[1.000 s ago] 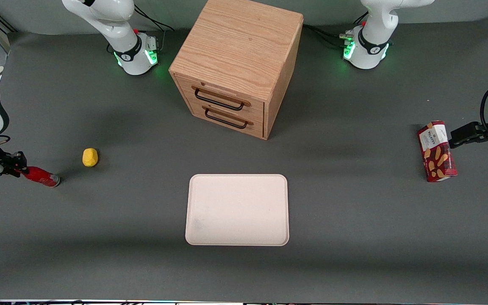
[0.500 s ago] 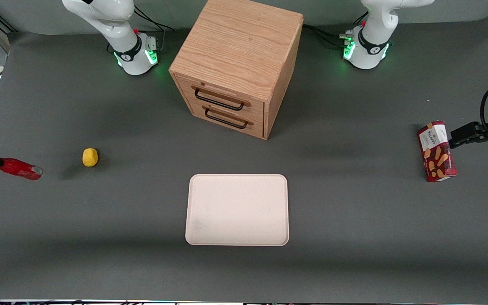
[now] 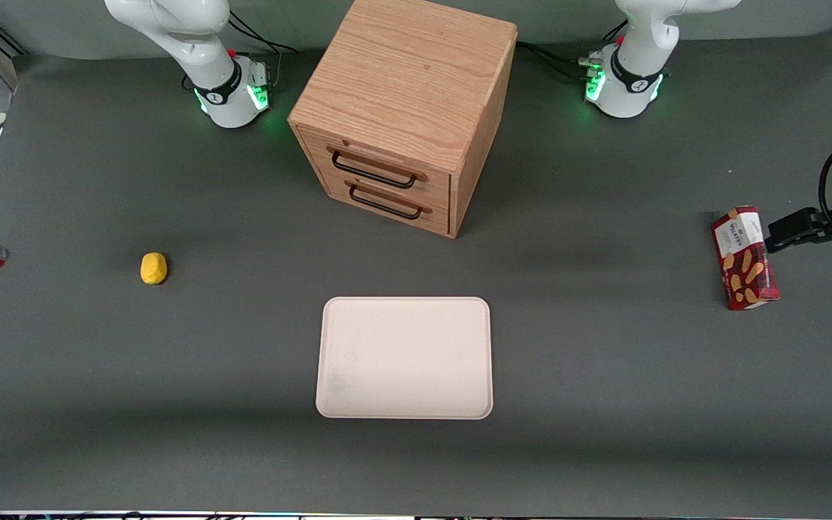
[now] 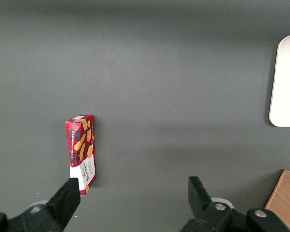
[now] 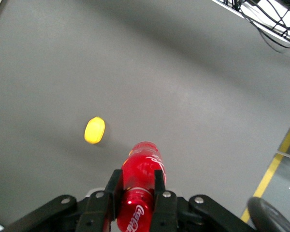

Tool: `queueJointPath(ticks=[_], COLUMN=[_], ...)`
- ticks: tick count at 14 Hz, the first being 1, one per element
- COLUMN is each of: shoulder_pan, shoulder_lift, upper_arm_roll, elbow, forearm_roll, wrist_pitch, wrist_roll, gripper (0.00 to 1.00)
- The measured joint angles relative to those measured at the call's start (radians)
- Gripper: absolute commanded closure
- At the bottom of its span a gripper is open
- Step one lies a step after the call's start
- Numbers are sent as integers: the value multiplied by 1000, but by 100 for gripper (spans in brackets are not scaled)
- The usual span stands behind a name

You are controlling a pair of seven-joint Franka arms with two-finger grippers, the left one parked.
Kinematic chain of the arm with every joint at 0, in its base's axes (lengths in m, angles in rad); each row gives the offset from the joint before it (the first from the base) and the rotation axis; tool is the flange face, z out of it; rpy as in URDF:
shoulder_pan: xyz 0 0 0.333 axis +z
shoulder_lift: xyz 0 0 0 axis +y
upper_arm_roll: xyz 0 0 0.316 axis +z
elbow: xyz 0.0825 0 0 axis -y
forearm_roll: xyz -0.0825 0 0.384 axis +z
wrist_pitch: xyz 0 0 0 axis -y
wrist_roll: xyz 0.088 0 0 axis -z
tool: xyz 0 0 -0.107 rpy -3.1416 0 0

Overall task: Place coke bottle on tray
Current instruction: 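Lift the red bottle up with the right gripper, then carry the bottle over the white tray with the right gripper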

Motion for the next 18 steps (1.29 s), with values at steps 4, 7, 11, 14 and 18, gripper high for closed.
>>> queueJointPath(ticks=[4, 7, 11, 14, 18], shoulder_pan=[3, 5, 102, 277, 488], shoulder_lift=[-26, -26, -25, -20, -8], upper_arm_roll=[-9, -9, -4, 2, 4], elbow=[103, 123, 131, 152, 173], forearm_roll=[-16, -16, -16, -17, -17], wrist_pitch=[-123, -145, -188, -203, -210], wrist_roll=[0, 1, 127, 296, 561], gripper=[100, 100, 100, 100, 100])
